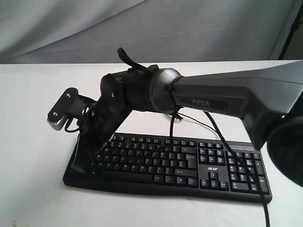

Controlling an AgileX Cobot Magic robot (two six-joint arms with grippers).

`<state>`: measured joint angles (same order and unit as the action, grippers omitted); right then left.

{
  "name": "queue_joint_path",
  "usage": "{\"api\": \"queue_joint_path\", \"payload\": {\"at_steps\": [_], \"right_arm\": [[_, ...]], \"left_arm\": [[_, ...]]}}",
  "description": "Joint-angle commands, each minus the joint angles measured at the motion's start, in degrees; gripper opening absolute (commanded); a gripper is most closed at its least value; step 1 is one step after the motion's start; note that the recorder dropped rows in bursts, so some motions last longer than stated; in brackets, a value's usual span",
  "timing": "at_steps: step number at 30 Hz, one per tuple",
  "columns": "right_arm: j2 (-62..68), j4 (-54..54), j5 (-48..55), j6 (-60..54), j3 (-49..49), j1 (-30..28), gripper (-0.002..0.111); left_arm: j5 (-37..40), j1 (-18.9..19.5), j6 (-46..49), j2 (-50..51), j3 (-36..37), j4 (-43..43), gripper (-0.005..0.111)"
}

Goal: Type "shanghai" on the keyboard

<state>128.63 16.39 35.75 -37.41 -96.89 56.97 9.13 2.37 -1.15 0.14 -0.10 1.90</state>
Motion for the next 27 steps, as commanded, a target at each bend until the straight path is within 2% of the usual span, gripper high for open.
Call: {"api": "queue_joint_path", "payload": {"at_steps": [1, 27], "right_arm": [[0.57, 0.92, -0.44, -0.47, -0.30, 0.17, 0.000], [3.13, 0.96, -1.72, -0.47, -0.30, 0.17, 0.000]], "left_arm": [[-0.34, -0.37, -0.15, -0.14, 0.10, 0.00, 0.000], [-0.34, -0.37, -0.15, -0.14, 0.10, 0.00, 0.000]]}}
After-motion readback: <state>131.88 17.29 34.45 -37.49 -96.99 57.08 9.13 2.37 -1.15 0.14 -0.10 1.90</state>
